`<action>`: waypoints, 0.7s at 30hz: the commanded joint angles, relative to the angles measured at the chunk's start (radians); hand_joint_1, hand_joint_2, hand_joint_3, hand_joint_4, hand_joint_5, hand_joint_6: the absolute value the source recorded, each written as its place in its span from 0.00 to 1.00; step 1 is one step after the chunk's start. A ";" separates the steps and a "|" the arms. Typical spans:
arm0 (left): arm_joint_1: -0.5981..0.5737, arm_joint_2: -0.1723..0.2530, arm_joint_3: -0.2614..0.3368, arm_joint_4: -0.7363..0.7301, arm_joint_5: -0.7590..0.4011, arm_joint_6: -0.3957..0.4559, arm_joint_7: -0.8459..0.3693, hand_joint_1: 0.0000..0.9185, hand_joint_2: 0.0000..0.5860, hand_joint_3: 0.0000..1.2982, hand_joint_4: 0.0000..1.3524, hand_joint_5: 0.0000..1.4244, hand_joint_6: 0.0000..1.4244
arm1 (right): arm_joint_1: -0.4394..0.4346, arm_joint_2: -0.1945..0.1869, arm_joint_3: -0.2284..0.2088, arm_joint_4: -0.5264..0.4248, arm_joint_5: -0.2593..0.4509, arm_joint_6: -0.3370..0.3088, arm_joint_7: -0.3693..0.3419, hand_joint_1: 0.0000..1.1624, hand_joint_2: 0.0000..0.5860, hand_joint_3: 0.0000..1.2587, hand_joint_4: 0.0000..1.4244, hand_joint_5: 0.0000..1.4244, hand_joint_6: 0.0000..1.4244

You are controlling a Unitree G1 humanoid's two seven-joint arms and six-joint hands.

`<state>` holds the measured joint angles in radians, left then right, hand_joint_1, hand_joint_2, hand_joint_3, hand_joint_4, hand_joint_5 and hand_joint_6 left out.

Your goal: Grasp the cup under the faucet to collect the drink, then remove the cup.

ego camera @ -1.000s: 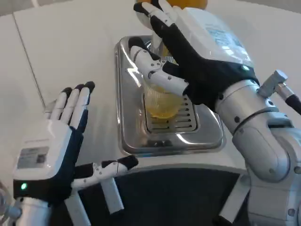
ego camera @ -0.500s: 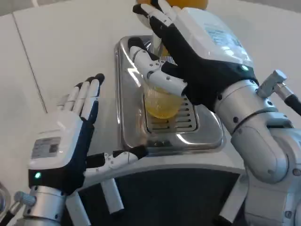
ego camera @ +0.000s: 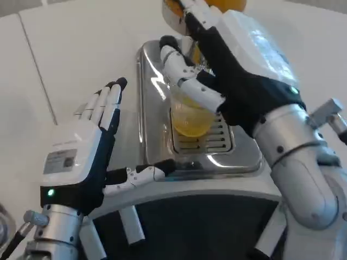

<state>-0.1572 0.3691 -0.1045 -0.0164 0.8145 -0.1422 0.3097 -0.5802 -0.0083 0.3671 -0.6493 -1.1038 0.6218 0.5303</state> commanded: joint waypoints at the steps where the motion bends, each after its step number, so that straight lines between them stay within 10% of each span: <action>1: -0.004 0.000 -0.017 0.022 -0.013 -0.001 -0.002 0.13 0.07 0.00 0.00 0.04 0.09 | 0.088 0.052 -0.029 -0.054 0.069 -0.078 -0.156 0.00 0.98 0.00 0.00 0.00 0.00; 11: -0.055 -0.004 -0.057 0.059 -0.022 -0.008 -0.002 0.13 0.07 0.00 0.00 0.04 0.09 | 0.215 0.054 -0.085 -0.174 0.140 -0.165 -0.245 0.00 0.99 0.00 0.00 0.00 0.00; 21: -0.135 -0.017 -0.112 0.129 -0.031 -0.039 0.009 0.14 0.07 0.00 0.00 0.05 0.10 | 0.518 -0.075 -0.172 -0.361 0.196 -0.294 -0.204 0.01 0.98 0.00 0.00 0.00 0.00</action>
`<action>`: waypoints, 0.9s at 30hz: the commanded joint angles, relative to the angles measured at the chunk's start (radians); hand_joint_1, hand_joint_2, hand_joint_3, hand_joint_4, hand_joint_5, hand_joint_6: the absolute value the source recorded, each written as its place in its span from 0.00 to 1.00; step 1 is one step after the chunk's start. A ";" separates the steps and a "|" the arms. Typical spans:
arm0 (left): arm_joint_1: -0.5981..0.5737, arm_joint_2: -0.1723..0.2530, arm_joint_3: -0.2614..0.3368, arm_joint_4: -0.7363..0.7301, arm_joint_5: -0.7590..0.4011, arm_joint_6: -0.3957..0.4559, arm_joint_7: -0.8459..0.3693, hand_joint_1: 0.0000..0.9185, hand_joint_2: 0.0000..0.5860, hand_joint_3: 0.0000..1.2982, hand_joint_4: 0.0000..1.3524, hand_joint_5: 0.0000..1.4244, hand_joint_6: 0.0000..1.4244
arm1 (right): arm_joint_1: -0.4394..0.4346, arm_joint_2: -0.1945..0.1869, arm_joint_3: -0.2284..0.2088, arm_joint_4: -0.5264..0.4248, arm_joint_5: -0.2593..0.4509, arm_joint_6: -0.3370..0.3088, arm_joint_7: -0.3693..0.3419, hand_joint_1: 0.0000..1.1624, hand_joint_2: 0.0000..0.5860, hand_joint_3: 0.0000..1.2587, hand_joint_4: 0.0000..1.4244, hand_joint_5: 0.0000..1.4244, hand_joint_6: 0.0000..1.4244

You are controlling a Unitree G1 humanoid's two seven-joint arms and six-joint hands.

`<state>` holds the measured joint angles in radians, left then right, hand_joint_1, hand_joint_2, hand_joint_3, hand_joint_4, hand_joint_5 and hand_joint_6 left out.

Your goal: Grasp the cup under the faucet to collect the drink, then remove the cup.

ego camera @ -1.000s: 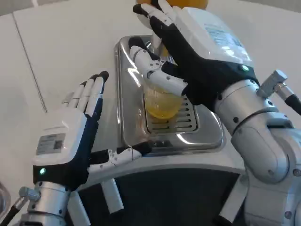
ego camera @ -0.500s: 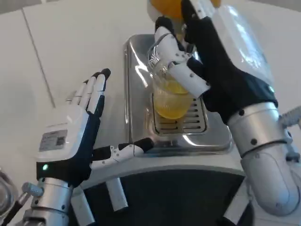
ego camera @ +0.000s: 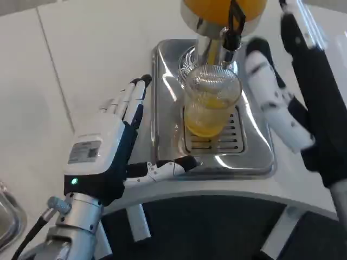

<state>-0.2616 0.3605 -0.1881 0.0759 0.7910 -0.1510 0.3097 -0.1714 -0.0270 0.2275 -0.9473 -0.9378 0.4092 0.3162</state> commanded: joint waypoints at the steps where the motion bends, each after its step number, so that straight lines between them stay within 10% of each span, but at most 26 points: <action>1: -0.036 -0.009 -0.032 0.044 -0.008 -0.035 0.012 0.14 0.07 0.00 0.00 0.05 0.10 | 0.135 -0.075 -0.042 -0.073 0.038 -0.104 0.011 0.01 0.98 0.00 0.00 0.00 0.00; 6: -0.082 -0.032 -0.043 0.097 -0.023 -0.062 0.042 0.15 0.08 0.00 0.00 0.07 0.12 | 0.242 -0.187 -0.110 -0.100 0.084 -0.295 0.017 0.01 0.98 0.00 0.00 0.00 0.00; 13: -0.166 -0.058 -0.036 0.233 -0.098 -0.120 0.059 0.17 0.08 0.00 0.00 0.09 0.14 | 0.454 -0.283 -0.359 -0.100 0.235 -0.552 -0.001 0.08 0.95 0.00 0.00 0.00 0.00; 18: -0.214 -0.073 -0.039 0.317 -0.140 -0.186 0.083 0.23 0.08 0.00 0.00 0.10 0.15 | 0.619 -0.271 -0.455 -0.100 0.310 -0.657 -0.011 0.08 0.96 0.00 0.00 0.00 0.00; 27: -0.282 -0.126 -0.048 0.433 -0.172 -0.267 0.130 0.32 0.06 0.00 0.00 0.11 0.15 | 0.704 -0.206 -0.437 -0.100 0.306 -0.726 0.016 0.08 0.92 0.00 0.00 0.00 0.00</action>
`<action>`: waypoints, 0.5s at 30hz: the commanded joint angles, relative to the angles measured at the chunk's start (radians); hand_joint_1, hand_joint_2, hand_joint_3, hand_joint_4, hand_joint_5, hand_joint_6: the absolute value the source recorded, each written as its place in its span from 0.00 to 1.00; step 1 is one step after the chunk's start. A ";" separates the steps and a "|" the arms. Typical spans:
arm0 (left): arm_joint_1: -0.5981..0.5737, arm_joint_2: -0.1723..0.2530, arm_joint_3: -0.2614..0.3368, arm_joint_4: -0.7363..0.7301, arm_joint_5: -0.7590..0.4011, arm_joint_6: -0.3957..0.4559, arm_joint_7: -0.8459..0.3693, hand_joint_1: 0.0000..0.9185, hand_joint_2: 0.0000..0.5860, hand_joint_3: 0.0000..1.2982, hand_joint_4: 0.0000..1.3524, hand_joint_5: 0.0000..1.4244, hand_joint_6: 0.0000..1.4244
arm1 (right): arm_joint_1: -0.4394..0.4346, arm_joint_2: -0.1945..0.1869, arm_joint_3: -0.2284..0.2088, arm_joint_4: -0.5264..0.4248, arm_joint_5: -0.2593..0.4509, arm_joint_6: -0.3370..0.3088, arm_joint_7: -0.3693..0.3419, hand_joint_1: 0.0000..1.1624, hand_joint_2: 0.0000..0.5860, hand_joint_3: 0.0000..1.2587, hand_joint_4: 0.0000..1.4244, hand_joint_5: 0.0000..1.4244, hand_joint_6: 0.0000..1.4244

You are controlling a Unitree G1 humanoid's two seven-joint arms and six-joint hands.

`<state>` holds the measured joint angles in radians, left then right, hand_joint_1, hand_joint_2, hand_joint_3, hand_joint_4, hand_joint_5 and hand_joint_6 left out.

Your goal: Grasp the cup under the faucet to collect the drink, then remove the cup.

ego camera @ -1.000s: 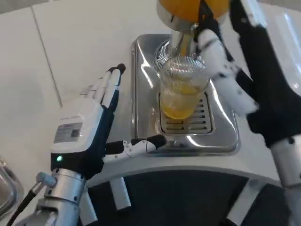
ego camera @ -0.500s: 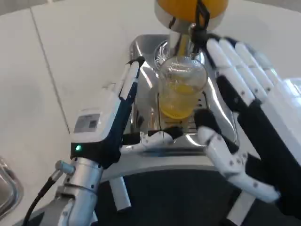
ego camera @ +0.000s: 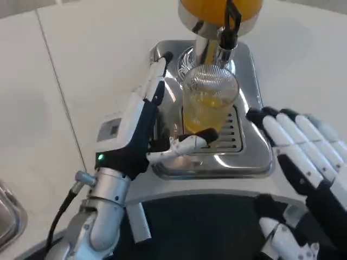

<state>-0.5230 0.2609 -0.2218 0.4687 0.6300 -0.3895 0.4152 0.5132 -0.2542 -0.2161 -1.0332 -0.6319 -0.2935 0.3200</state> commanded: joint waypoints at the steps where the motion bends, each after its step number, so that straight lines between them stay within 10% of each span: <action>1: -0.028 -0.033 -0.015 0.052 -0.011 -0.030 0.030 0.32 0.06 0.00 0.00 0.11 0.15 | 0.021 0.027 0.007 -0.014 -0.001 -0.027 0.016 0.09 0.91 0.00 0.00 0.00 0.00; 15: -0.146 -0.094 -0.037 0.252 -0.015 -0.043 0.110 0.39 0.07 0.00 0.00 0.16 0.19 | 0.019 0.096 0.044 -0.014 -0.032 -0.015 0.082 0.09 0.89 0.00 0.00 0.00 0.00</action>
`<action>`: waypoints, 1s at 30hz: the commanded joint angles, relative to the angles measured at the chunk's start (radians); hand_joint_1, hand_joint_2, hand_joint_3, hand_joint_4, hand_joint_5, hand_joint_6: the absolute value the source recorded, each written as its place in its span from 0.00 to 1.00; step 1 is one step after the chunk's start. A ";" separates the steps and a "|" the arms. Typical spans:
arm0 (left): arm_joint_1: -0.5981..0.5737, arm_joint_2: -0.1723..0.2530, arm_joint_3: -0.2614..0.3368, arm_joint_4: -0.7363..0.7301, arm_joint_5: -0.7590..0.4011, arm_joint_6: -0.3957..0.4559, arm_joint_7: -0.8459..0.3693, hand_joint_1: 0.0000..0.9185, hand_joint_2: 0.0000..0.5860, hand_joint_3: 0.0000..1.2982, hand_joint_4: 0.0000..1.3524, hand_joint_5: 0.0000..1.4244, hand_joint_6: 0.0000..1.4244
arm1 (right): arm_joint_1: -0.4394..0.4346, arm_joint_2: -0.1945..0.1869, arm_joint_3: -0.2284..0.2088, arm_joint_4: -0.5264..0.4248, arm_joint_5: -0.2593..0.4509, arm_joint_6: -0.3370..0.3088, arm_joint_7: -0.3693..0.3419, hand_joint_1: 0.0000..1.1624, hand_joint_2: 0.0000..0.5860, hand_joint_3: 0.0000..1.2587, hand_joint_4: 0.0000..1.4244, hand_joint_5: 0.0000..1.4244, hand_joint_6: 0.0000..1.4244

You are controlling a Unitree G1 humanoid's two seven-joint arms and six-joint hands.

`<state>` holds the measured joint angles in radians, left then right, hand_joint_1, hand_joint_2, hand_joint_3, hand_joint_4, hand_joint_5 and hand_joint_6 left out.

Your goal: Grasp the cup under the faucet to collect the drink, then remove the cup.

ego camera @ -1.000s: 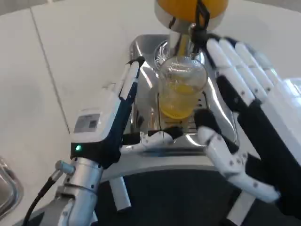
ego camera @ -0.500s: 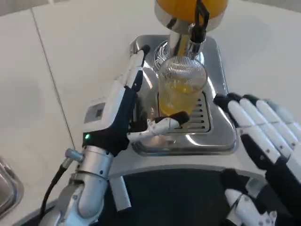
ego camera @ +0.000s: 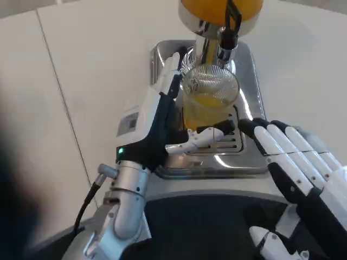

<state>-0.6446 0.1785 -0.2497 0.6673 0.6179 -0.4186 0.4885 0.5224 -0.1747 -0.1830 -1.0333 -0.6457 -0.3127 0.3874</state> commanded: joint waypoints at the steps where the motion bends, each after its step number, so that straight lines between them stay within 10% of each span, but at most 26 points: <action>1: -0.031 -0.014 -0.010 0.067 -0.002 -0.014 0.043 0.39 0.07 0.00 0.00 0.16 0.19 | 0.010 0.021 0.014 -0.014 -0.021 0.006 0.016 0.09 0.89 0.00 0.00 0.00 0.00; 30: -0.116 -0.101 -0.100 0.200 0.046 0.064 0.192 0.45 0.09 0.01 0.04 0.28 0.37 | -0.039 0.074 -0.030 -0.014 -0.001 0.036 0.095 0.09 0.88 0.00 0.00 0.00 0.02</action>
<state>-0.7514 0.0934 -0.3342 0.8511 0.6418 -0.3817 0.6502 0.4810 -0.1083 -0.2029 -1.0333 -0.6677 -0.2835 0.4728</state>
